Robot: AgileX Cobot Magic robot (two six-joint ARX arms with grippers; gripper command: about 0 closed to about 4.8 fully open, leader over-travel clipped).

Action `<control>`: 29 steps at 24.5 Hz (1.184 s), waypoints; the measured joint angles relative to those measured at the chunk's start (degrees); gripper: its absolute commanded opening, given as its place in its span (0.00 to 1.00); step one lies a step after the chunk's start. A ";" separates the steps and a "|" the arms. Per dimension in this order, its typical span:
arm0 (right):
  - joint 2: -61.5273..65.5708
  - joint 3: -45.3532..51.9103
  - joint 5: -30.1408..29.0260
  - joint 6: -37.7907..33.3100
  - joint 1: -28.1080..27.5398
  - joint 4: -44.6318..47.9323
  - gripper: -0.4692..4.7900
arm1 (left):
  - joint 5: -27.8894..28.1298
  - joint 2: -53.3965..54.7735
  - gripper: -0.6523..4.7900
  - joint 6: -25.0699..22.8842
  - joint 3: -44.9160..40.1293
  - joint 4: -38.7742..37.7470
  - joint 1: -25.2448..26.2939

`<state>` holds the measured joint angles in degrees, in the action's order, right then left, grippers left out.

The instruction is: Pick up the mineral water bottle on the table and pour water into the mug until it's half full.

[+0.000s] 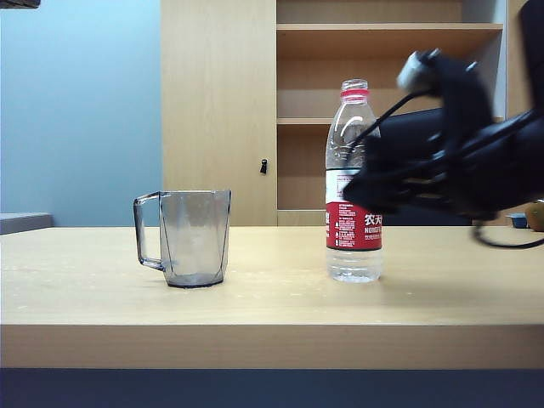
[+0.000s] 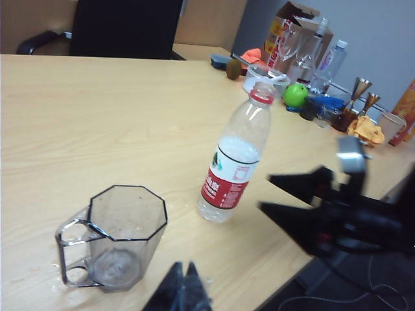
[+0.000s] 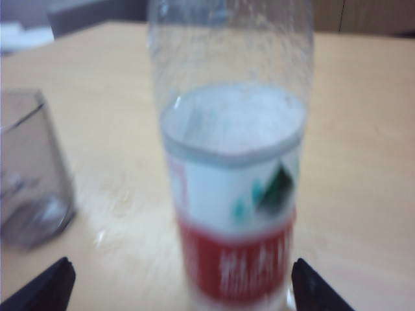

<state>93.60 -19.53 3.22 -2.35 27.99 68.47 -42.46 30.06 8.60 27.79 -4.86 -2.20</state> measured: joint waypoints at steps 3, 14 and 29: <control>8.09 -5.16 2.25 0.33 -0.04 5.20 1.00 | 0.02 0.04 0.11 0.00 -0.09 -0.02 0.00; 13.88 -19.65 3.52 2.34 -0.11 -4.79 0.49 | 0.00 0.07 0.11 0.00 -0.09 -0.09 0.00; 1.38 -36.79 15.04 50.14 3.10 -52.98 0.51 | 0.02 0.04 0.11 0.00 -0.09 -0.07 0.00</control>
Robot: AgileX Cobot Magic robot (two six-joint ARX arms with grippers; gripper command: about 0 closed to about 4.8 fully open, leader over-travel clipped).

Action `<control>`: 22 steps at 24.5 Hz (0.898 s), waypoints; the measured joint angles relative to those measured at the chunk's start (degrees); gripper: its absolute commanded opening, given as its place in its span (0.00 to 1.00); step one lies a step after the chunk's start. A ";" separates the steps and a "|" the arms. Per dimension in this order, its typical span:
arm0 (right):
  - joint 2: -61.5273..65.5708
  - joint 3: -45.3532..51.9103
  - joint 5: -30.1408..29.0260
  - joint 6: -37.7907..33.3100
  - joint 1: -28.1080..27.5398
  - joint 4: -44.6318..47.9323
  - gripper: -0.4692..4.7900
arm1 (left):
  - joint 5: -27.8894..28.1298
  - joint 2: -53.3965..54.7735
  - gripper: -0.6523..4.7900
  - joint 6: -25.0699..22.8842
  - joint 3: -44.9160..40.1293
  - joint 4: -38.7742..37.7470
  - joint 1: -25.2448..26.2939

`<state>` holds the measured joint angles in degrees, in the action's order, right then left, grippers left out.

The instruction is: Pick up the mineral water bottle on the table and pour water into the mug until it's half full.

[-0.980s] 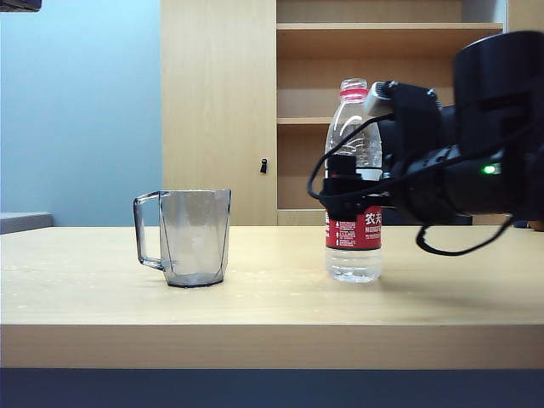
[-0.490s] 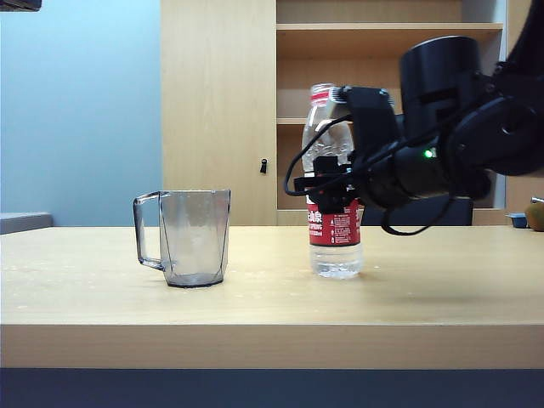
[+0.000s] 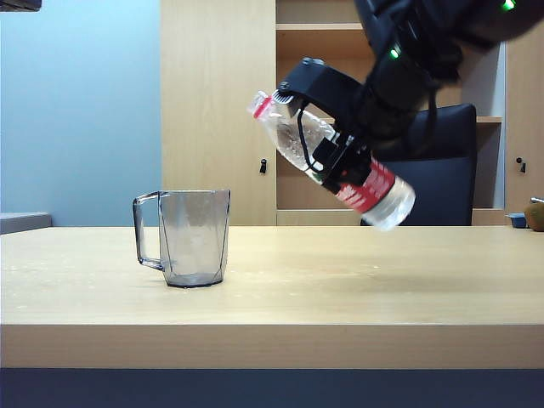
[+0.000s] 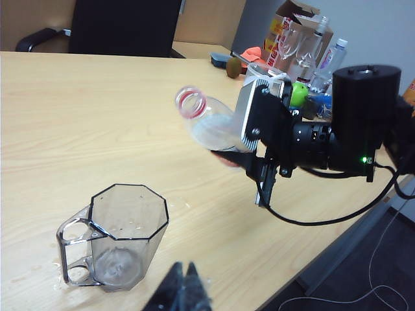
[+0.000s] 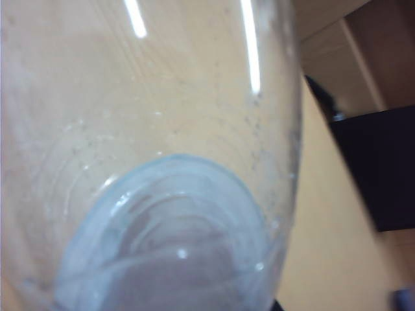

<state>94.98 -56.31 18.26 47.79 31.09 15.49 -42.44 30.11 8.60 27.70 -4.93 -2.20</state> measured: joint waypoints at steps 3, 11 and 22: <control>0.11 -2.19 2.69 7.56 1.51 -5.16 0.51 | 0.00 0.00 0.11 0.00 0.00 0.00 0.00; 0.83 -3.32 7.80 26.16 4.87 -4.76 0.52 | 0.00 0.02 0.11 0.00 0.00 -0.04 0.00; 5.20 -10.05 12.68 36.00 6.01 -3.89 0.53 | 0.00 0.04 0.11 0.00 0.00 -0.02 0.00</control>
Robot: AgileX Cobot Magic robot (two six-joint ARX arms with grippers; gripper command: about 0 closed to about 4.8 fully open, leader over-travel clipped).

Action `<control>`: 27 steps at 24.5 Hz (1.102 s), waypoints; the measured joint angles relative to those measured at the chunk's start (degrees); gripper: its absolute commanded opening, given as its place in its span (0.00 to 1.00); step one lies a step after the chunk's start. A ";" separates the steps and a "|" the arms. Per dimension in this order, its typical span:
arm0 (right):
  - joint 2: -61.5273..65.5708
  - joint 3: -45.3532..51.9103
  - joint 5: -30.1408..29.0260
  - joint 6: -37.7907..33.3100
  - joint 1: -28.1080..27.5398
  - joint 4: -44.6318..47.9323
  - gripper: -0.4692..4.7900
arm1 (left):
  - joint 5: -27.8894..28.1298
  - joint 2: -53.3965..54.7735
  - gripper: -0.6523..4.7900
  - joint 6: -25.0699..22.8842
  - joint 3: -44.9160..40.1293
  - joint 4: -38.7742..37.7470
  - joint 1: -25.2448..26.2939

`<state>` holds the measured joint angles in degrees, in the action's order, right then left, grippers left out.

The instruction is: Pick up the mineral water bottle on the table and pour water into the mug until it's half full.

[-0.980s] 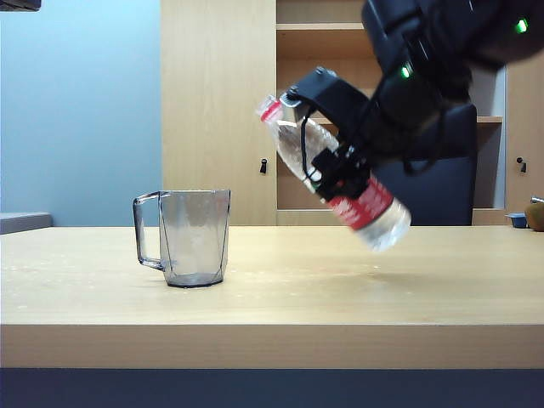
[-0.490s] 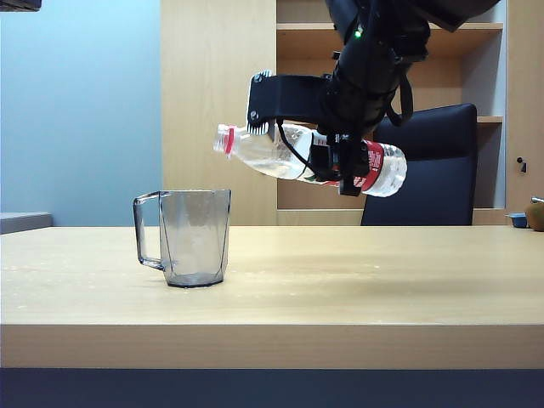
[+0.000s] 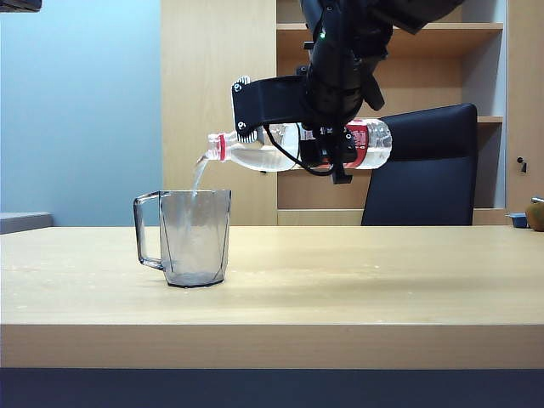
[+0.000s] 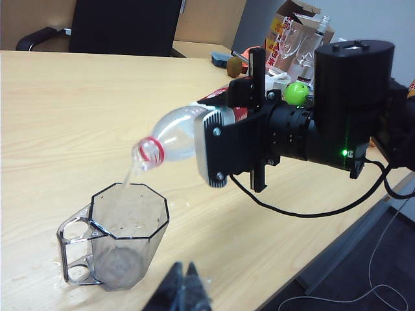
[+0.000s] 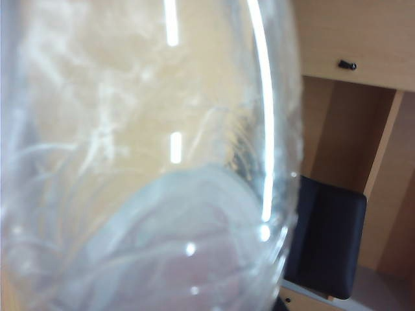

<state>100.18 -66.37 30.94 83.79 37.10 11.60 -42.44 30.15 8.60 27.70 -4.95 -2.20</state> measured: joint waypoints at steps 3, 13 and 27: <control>0.09 -0.02 0.28 2.54 0.66 -0.42 0.53 | -0.02 0.00 0.11 0.00 0.00 0.00 0.00; 0.07 -0.07 5.07 7.56 0.87 -0.37 0.57 | 0.00 0.02 0.11 0.00 0.00 0.00 0.00; 0.02 -0.22 7.65 11.19 2.49 0.55 0.57 | -0.02 -0.02 0.11 0.00 0.00 0.00 0.00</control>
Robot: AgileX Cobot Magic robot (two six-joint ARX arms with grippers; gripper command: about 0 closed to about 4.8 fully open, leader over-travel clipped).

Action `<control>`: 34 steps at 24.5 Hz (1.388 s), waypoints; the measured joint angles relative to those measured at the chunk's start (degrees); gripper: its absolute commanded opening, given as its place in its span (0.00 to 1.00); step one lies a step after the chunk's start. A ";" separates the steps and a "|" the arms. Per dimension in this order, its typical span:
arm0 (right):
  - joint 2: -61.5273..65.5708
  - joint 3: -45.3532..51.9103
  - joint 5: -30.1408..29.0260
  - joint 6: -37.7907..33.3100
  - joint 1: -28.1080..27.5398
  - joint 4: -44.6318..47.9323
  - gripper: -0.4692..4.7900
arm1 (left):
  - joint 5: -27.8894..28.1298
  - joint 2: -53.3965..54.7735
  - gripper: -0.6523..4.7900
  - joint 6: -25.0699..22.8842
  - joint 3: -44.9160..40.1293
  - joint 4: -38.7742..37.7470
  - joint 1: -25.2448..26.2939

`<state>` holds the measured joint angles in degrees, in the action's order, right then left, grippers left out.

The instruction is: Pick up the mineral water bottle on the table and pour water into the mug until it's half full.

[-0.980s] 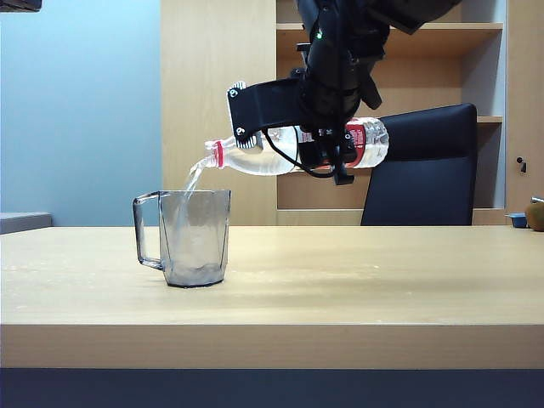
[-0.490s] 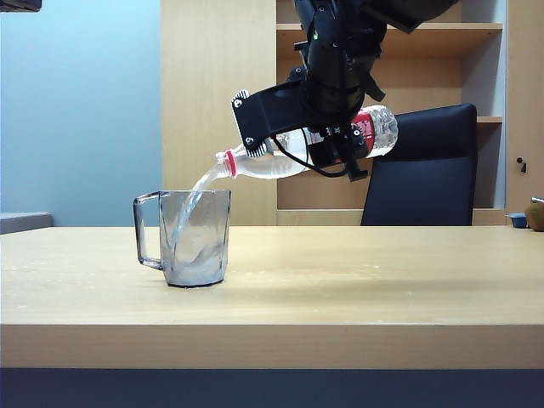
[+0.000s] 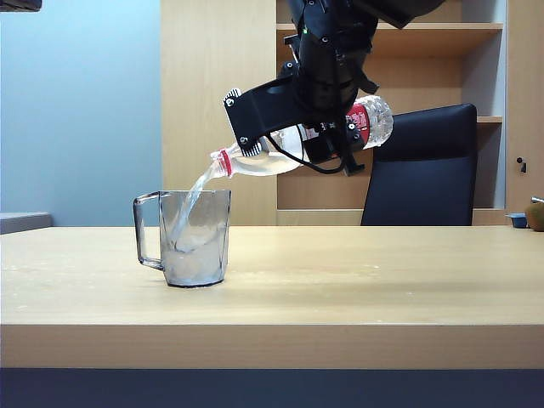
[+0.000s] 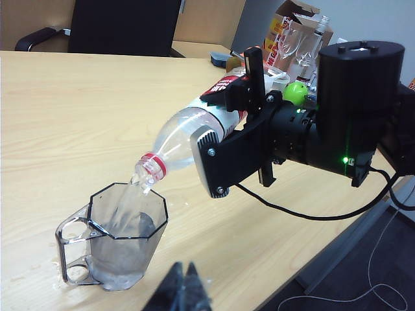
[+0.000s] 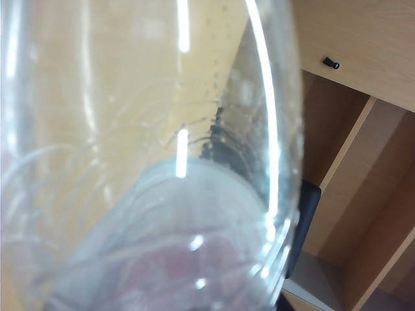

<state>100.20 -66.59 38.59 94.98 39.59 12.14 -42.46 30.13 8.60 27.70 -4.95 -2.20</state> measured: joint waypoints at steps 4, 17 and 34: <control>0.00 0.00 0.15 0.00 -0.02 0.07 0.57 | 0.02 0.00 0.11 0.00 0.00 0.00 0.00; -0.02 -0.04 -2.08 -13.09 0.00 -4.46 0.57 | 0.02 0.00 0.11 0.00 0.00 0.00 0.00; -0.02 21.07 -18.40 -98.27 -8.61 27.02 0.60 | 0.00 0.00 0.11 0.00 0.00 0.00 0.00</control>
<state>100.18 -45.52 20.18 -3.29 30.98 39.16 -42.46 30.13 8.60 27.70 -4.95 -2.20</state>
